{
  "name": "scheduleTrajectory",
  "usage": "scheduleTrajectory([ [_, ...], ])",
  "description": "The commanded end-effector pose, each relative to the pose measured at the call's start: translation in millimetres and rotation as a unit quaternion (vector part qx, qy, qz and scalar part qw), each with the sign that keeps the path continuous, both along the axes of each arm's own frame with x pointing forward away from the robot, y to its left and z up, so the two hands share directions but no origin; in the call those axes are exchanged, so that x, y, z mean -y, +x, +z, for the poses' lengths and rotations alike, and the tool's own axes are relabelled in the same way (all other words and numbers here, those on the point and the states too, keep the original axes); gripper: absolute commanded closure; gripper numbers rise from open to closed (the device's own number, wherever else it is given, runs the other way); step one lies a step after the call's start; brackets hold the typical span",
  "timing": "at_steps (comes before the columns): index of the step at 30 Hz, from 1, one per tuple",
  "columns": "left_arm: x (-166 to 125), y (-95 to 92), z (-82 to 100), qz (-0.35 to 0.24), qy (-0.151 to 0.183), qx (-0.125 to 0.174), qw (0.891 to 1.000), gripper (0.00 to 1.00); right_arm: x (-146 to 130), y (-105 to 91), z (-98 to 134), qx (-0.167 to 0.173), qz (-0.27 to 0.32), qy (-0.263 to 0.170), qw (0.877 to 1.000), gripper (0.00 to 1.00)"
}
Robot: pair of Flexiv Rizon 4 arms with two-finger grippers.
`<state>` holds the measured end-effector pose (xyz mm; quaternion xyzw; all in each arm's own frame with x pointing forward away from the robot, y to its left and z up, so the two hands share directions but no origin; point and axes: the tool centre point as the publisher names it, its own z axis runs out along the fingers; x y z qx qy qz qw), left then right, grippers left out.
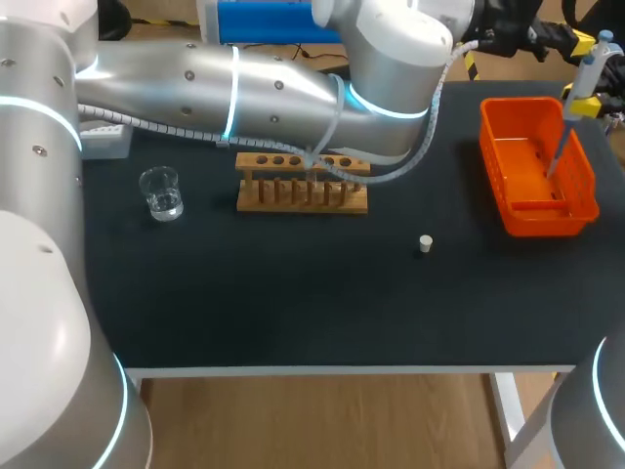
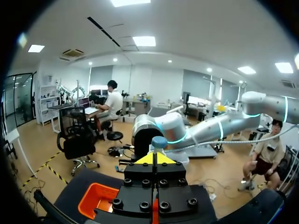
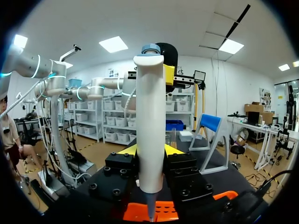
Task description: Invert the test tube, pick up the pipette, mount the tip to pipette, aspirate from beaker and dispense into the tube, eject the tip, return the pipette, and cap with the stopper.
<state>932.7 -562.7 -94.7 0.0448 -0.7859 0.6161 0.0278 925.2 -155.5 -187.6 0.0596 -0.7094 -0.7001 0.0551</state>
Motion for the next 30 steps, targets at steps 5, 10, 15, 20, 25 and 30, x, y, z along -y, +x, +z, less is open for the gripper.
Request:
scheduleTrajectory([
  [5, 2.9, -3.4, -14.7, 0.004, -0.005, 0.007, 1.000, 1.00, 0.4, 2.9, 5.9, 0.000, 0.003, 0.000, 1.000, 1.00],
  [10, 4.7, -4.5, -19.1, 0.003, -0.005, 0.013, 1.000, 1.00, 0.4, 2.9, 5.9, 0.000, 0.003, 0.000, 1.000, 1.00],
  [15, 6.3, -4.9, -21.7, 0.001, -0.005, 0.018, 1.000, 1.00, 0.4, 2.9, 5.9, 0.000, 0.003, 0.000, 1.000, 1.00],
  [20, 8.0, -5.2, -25.6, -0.001, -0.002, 0.018, 1.000, 1.00, 0.4, 2.9, 5.9, 0.000, 0.003, 0.000, 1.000, 1.00],
  [25, 7.9, -5.8, -28.4, -0.001, -0.002, 0.017, 1.000, 1.00, 0.4, 2.9, 5.9, 0.000, 0.003, 0.000, 1.000, 1.00],
  [30, 8.3, -6.2, -32.3, -0.002, -0.001, 0.018, 1.000, 1.00, 0.4, 2.9, 5.9, 0.000, 0.003, 0.000, 1.000, 1.00],
])
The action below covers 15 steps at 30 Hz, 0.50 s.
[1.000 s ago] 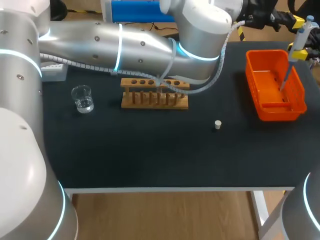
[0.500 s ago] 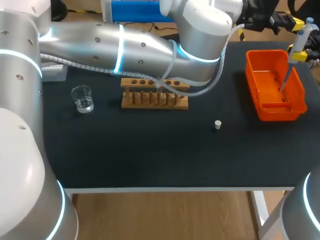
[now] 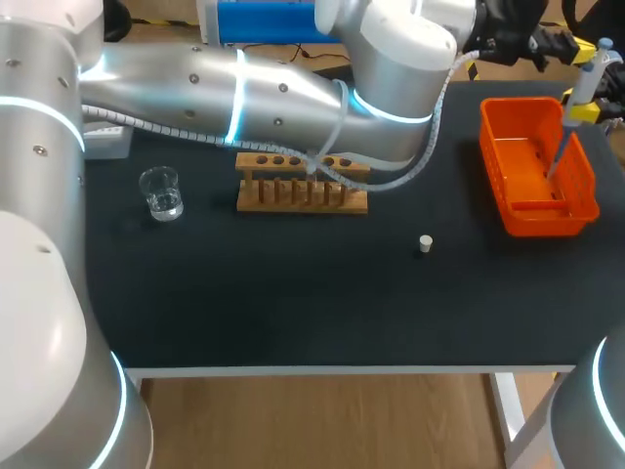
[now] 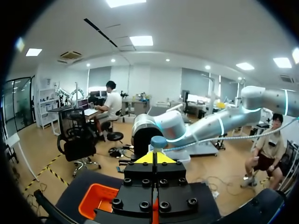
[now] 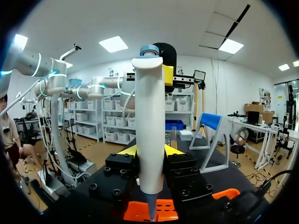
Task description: Invert the test tube, pick up the pipette, mount the tip to pipette, aspirate from beaker and dispense into the tube, eject the tip, return the pipette, and cap with the stopper.
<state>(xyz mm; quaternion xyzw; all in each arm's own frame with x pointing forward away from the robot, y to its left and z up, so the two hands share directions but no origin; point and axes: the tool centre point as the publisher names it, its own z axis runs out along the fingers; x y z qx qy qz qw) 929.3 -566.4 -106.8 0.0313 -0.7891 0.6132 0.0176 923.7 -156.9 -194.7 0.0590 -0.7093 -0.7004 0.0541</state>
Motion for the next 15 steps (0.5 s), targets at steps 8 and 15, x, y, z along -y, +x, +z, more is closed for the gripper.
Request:
scheduleTrajectory([
  [8, 6.9, -2.1, -28.4, -0.001, -0.004, -0.007, 1.000, 1.00, -1.1, 4.4, 13.1, 0.000, 0.004, -0.001, 1.000, 1.00],
  [15, 1.4, -2.0, -19.3, 0.008, -0.007, -0.004, 1.000, 1.00, -1.1, 4.4, 13.1, 0.000, 0.004, -0.001, 1.000, 1.00],
])
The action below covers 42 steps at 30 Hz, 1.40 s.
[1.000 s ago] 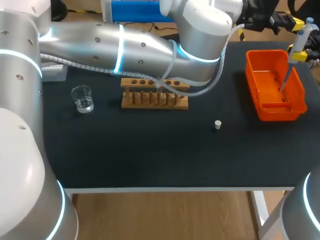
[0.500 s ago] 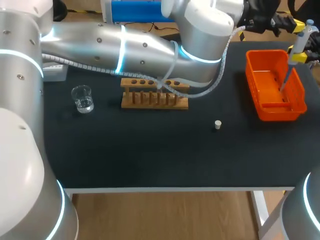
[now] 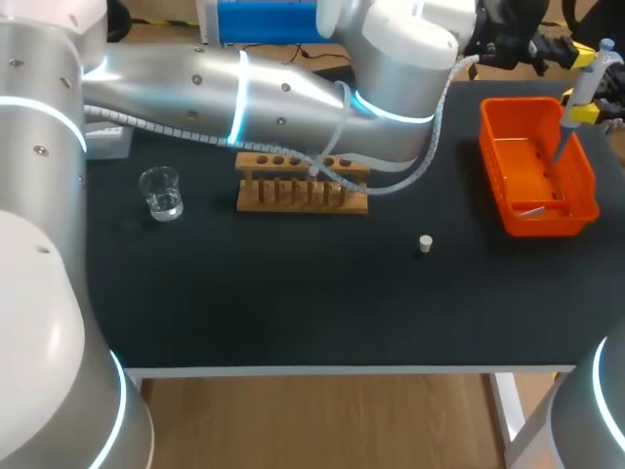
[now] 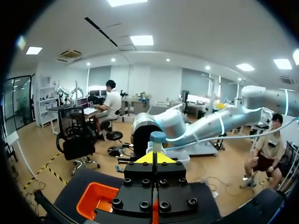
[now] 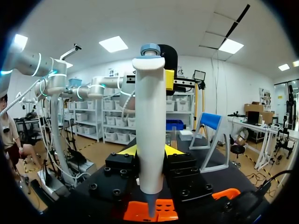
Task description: Invert the test tube, pick up the pipette, mount the tip to pipette, aspirate from beaker and dispense into the tube, eject the tip, return the pipette, and cap with the stopper.
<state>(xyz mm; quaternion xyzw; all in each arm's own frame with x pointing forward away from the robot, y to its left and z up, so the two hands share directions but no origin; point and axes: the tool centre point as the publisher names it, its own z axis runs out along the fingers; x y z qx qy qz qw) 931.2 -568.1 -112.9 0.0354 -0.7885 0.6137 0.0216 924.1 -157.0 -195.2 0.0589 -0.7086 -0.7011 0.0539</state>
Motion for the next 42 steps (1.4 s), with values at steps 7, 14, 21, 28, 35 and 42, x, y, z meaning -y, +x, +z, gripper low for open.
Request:
scheduleTrajectory([
  [7, -10.6, 0.7, 13.8, 0.017, 0.001, 0.008, 1.000, 0.51, -1.1, 4.0, 13.6, 0.000, 0.004, -0.002, 1.000, 1.00],
  [14, -20.5, 3.2, 29.1, 0.012, 0.012, 0.007, 1.000, 0.00, -1.1, 4.0, 13.6, 0.000, 0.004, -0.002, 1.000, 1.00],
  [21, -41.9, 1.6, 45.7, 0.001, 0.023, 0.016, 1.000, 0.00, -1.1, 4.0, 13.6, 0.000, 0.004, -0.002, 1.000, 1.00],
  [28, -69.8, -6.9, 56.5, -0.011, 0.035, 0.015, 0.999, 0.00, -1.1, 4.0, 13.6, 0.000, 0.004, -0.002, 1.000, 1.00],
  [35, -100.9, -19.4, 54.7, -0.020, 0.023, 0.012, 0.999, 0.00, -1.1, 4.0, 13.6, 0.000, 0.004, -0.002, 1.000, 1.00],
  [42, -134.3, -34.7, 47.3, -0.024, 0.009, -0.001, 1.000, 0.00, -1.1, 4.0, 13.6, 0.000, 0.004, -0.002, 1.000, 1.00],
])
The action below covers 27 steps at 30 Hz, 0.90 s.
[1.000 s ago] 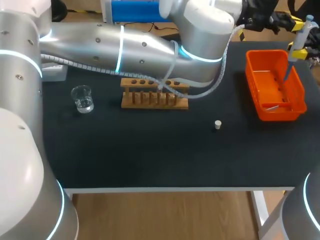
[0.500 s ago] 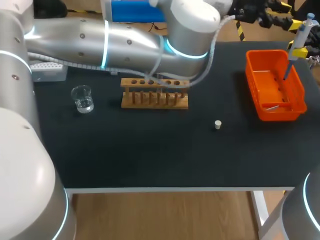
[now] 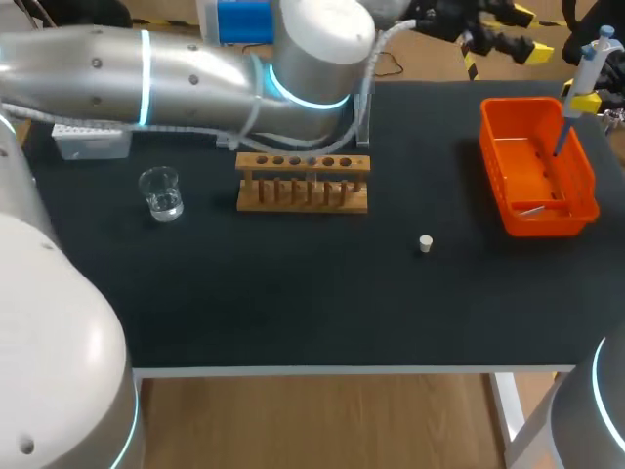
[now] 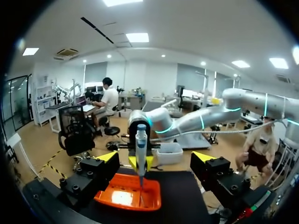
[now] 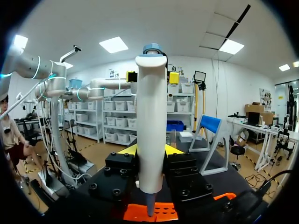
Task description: Invert the test tube, pick up the pipette, mount the tip to pipette, aspirate from beaker and dispense into the tube, eject the tip, return the pipette, and cap with the stopper.
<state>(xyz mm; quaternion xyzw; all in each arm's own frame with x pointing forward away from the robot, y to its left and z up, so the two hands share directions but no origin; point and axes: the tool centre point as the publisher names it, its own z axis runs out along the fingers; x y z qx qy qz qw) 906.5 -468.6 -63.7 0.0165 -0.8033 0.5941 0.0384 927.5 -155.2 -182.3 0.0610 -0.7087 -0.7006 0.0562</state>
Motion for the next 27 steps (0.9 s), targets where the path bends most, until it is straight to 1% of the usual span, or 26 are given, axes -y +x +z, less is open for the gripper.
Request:
scheduleTrajectory([
  [1, -39.1, -12.9, -3.3, -0.004, -0.024, 0.001, 1.000, 0.00, 0.6, 0.6, 0.6, 0.000, 0.001, -0.001, 1.000, 1.00],
  [6, -58.7, -26.5, -12.7, -0.009, -0.033, -0.001, 0.999, 0.00, 0.6, 0.6, 0.6, 0.000, 0.001, -0.001, 1.000, 1.00],
  [7, -62.7, -29.5, -14.7, -0.011, -0.042, 0.002, 0.999, 0.00, 0.6, 0.6, 0.6, 0.000, 0.001, -0.001, 1.000, 1.00],
  [9, -70.2, -35.5, -17.9, -0.008, -0.043, 0.005, 0.999, 0.00, 0.6, 0.6, 0.6, 0.000, 0.001, -0.001, 1.000, 1.00],
  [10, -73.7, -38.8, -19.8, -0.010, -0.052, 0.010, 0.999, 0.00, 0.6, 0.6, 0.6, 0.000, 0.001, -0.001, 1.000, 1.00],
  [13, -84.3, -48.1, -25.9, -0.005, -0.054, 0.012, 0.998, 0.00, 0.6, 0.6, 0.6, 0.000, 0.001, -0.001, 1.000, 1.00],
  [21, -117.4, -74.5, -38.6, 0.045, -0.067, 0.036, 0.996, 0.00, 0.6, 0.6, 0.6, 0.000, 0.001, -0.001, 1.000, 1.00],
  [27, -137.4, -90.2, -50.8, 0.067, -0.074, 0.030, 0.995, 0.00, 0.6, 0.6, 0.6, 0.000, 0.001, -0.001, 1.000, 1.00],
])
